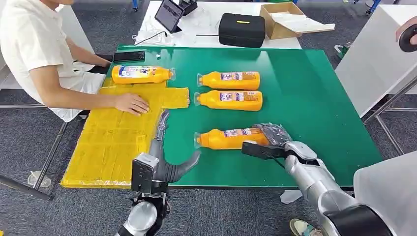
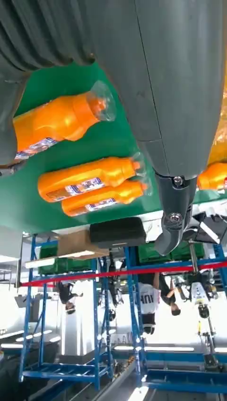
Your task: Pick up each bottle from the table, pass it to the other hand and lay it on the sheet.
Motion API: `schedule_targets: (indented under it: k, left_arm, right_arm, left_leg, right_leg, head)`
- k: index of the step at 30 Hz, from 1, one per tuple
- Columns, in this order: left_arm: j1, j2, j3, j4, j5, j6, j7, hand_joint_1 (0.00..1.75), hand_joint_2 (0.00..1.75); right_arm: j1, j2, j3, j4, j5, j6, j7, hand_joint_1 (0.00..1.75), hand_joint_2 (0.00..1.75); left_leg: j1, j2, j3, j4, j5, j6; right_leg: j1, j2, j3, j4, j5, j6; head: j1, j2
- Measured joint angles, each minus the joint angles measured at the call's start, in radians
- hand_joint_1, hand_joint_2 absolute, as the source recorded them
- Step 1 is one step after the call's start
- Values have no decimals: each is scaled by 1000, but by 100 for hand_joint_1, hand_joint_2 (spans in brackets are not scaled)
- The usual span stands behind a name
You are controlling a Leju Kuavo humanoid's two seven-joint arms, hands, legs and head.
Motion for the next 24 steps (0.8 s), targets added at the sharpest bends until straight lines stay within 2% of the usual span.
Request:
schedule_targets:
  k: [8,12,15,18,24]
  left_arm:
    - [-1,0,0,0,21,-13,-3,0,175]
    - [8,-1,3,0,180,-133,-11,0,175]
    - [54,0,32,-19,348,-233,5,0,175]
    - [124,3,85,-46,484,-243,21,0,175]
    - [218,23,138,-114,529,-209,10,0,175]
  right_arm:
    - [5,0,-7,0,-22,-5,-13,175,175]
    - [35,11,-39,-5,-132,-96,-69,175,175]
    - [94,32,-82,-38,-219,-205,-97,175,175]
    - [182,55,-137,-126,-289,-306,-110,175,175]
    - [334,91,-198,-305,-334,-377,-110,175,175]
  left_leg:
    - [0,0,0,0,0,0]
    - [0,-1,-1,0,0,0]
    - [0,0,-3,0,0,0]
    - [1,-1,-6,0,0,0]
    - [1,-3,-13,0,0,0]
  right_leg:
    - [0,0,0,0,0,0]
    - [0,0,0,0,0,0]
    - [0,0,-1,0,0,0]
    - [1,0,-4,1,-1,0]
    - [1,-1,-11,1,-1,0]
  head:
    - [0,0]
    - [0,0]
    - [0,0]
    - [0,0]
    - [0,0]
